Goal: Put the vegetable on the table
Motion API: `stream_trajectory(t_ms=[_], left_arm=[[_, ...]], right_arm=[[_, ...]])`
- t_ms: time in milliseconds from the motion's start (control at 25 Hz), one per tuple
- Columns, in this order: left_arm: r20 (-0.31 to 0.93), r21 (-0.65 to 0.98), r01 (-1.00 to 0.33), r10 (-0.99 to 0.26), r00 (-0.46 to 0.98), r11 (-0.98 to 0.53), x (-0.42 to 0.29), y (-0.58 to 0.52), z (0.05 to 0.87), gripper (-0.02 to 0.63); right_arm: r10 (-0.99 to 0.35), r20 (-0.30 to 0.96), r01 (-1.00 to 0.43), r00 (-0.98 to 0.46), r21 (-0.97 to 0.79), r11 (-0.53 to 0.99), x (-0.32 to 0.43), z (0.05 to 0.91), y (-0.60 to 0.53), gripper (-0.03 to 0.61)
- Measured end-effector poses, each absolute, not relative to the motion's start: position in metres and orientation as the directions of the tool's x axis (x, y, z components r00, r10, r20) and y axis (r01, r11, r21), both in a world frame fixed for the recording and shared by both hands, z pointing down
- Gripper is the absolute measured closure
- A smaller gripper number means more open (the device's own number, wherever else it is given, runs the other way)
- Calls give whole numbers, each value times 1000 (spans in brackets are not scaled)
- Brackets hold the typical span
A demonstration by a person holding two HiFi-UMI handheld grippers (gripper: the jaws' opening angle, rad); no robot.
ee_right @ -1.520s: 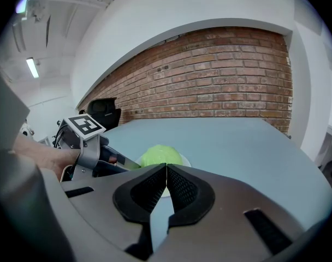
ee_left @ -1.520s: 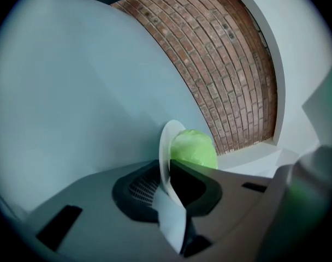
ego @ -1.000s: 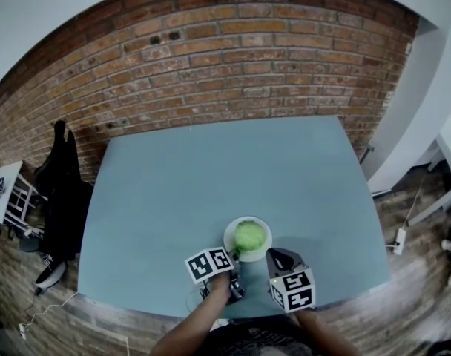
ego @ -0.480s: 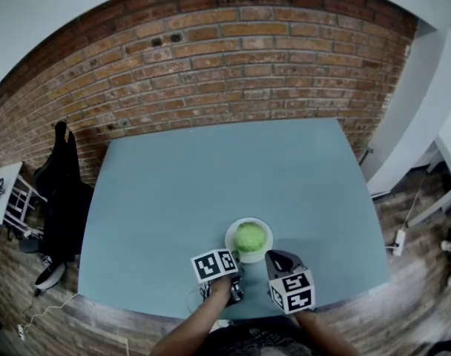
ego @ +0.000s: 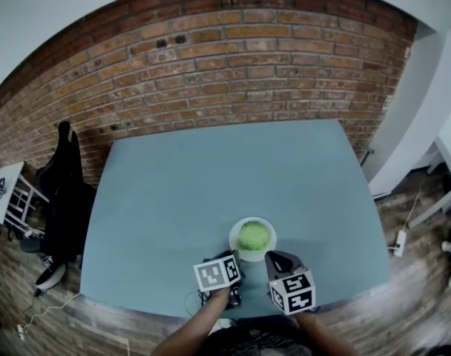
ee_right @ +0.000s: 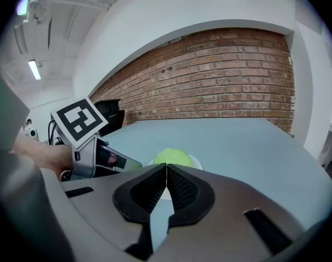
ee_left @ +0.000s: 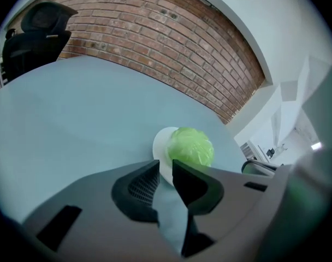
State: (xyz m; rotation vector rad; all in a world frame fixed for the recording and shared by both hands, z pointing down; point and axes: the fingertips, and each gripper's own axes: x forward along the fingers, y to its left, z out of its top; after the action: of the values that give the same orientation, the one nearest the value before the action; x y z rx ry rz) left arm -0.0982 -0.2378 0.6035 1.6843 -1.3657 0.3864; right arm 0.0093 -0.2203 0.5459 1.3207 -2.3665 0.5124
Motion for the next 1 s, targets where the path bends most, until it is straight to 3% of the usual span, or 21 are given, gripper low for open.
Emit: stream_trajectory(t_ms=[800,1000], left_arm=[[542,462,-852,-682,491,-247,-80,-198,545,541],[510,442,-850,-699,501,-287,-84,-182,535,584]], right_arm=[[-756,444,-871,-481,-141,471,-20,519,-194,569],[-769,423,-871,-479,-120,476,-32,507,-184,570]])
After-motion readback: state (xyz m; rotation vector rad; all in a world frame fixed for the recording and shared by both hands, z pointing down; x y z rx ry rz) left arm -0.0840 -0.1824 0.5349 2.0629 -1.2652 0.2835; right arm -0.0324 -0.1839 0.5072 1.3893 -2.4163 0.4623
